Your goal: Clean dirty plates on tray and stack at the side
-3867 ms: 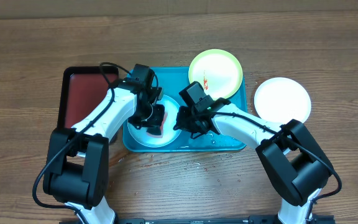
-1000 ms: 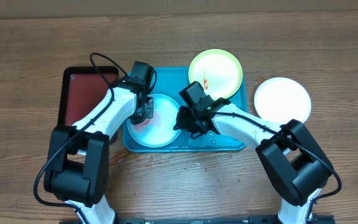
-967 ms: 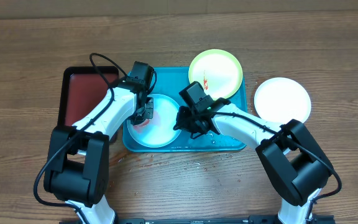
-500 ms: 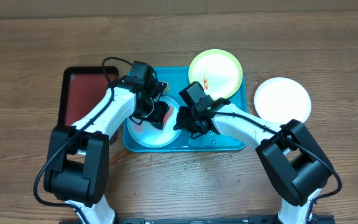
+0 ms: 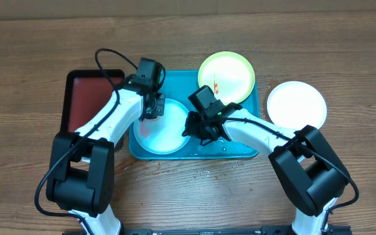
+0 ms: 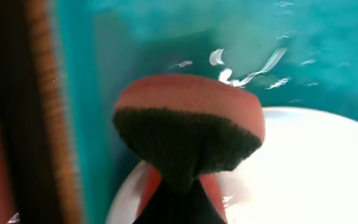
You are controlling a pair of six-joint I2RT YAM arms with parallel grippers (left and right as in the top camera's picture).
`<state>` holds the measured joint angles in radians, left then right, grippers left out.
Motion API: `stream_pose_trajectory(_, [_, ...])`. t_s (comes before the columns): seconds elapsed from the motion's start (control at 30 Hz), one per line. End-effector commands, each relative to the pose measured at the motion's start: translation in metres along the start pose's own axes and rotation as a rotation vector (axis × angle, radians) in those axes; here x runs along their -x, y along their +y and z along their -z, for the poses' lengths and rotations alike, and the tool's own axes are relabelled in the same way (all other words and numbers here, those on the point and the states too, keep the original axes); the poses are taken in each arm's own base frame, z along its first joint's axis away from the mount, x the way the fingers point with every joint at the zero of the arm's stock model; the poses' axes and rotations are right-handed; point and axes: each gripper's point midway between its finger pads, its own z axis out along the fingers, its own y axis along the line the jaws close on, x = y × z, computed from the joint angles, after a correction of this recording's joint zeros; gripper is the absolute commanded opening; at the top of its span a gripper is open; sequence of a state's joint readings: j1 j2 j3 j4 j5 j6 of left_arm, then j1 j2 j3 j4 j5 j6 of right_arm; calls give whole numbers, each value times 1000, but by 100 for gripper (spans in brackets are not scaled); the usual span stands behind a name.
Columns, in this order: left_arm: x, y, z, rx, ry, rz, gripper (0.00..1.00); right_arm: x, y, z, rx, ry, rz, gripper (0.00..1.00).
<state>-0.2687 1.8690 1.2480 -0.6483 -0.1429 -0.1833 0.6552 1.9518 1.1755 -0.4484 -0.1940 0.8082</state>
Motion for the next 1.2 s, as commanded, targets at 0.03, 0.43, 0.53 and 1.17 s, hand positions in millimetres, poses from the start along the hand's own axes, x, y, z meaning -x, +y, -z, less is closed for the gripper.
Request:
stream_pose_trajectory(0.03, [36, 24, 34, 125, -45, 131, 4, 8, -1, 1, -1, -12, -13, 4])
stream_pose_trajectory(0.43, [46, 25, 79, -28, 42, 209, 4, 51, -17, 79, -291, -221, 91, 4])
stream_pose_trajectory(0.53, [43, 23, 79, -28, 52, 194, 4, 61, -27, 111, -451, -338, 132, 4])
stream_pose_trajectory(1.17, [43, 21, 79, -43, 56, 194, 4, 48, 11, 217, -987, -915, 543, 4])
